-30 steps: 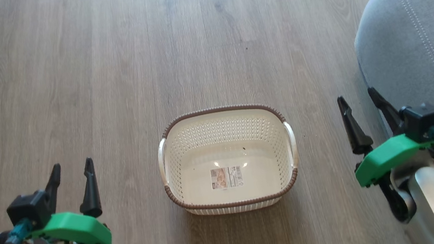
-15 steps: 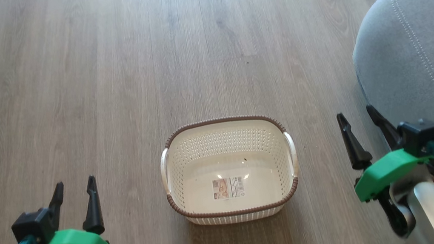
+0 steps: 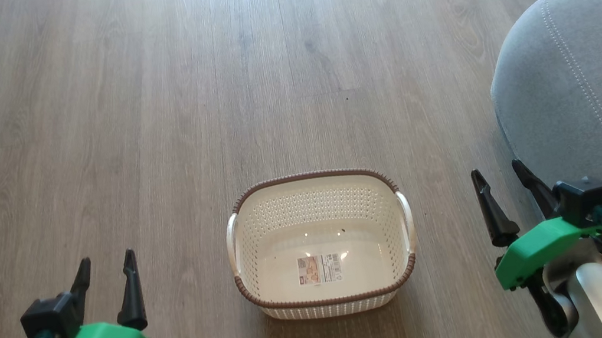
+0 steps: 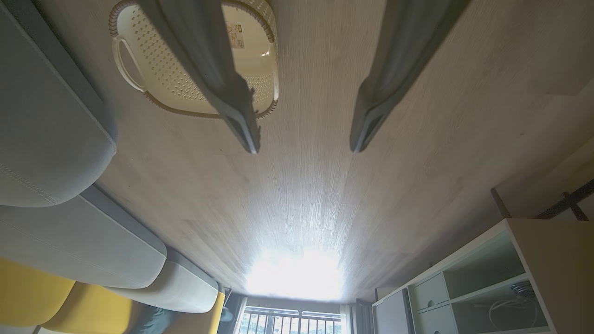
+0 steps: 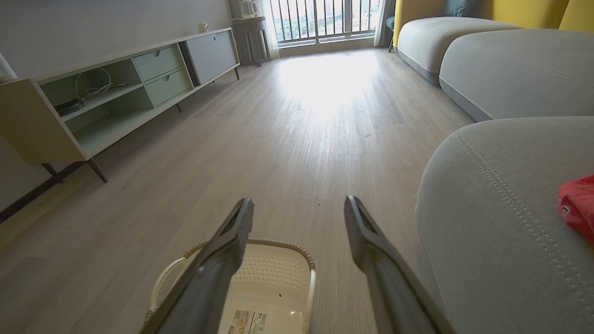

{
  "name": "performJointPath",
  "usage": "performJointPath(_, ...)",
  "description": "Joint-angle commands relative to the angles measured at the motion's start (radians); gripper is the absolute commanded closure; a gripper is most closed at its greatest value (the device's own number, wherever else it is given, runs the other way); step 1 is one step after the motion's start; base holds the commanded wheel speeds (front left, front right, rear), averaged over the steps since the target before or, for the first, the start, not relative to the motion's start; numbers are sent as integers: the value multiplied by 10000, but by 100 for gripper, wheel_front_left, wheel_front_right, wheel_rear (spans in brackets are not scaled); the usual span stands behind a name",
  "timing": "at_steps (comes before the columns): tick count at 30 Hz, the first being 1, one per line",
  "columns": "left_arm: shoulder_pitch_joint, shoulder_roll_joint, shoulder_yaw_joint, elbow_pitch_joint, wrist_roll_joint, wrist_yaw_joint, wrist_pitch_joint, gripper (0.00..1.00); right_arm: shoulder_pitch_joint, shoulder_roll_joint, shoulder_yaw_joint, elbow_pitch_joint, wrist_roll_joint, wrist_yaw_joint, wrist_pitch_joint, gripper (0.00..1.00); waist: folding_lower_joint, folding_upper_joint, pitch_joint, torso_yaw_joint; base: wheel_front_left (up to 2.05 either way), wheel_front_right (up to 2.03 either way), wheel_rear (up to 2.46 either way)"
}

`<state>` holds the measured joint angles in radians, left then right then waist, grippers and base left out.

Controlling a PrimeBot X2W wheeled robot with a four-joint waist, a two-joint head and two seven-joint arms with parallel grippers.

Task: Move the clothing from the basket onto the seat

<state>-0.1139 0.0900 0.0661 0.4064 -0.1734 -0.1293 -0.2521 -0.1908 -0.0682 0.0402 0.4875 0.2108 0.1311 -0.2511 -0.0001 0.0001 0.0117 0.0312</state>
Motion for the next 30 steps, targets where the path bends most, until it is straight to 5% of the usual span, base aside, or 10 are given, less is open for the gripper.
performJointPath(1, -200, 82, 367, -359, 99, -13, -97, 0, -159, 52, 211, -260, -43, -4, -106, 0, 1, -1, -11, -1, 0, 0, 0)
performJointPath(8, -181, 105, 226, -422, 8, -13, -97, 0, -167, 63, 189, -337, 43, -4, -106, 0, 1, -1, 1, -5, 0, 0, 0)
performJointPath(9, 99, -20, -46, -16, -14, 2, 3, 100, 1, 4, 1, 15, 20, 0, 3, 100, 1, -1, -1, -5, 0, 0, 0)
performJointPath(30, 222, -120, 47, 67, -2241, 0, 625, 100, 256, 36, -235, -35, 2187, -1, 593, 100, 1, -1, -16, -53, 0, 0, 0)
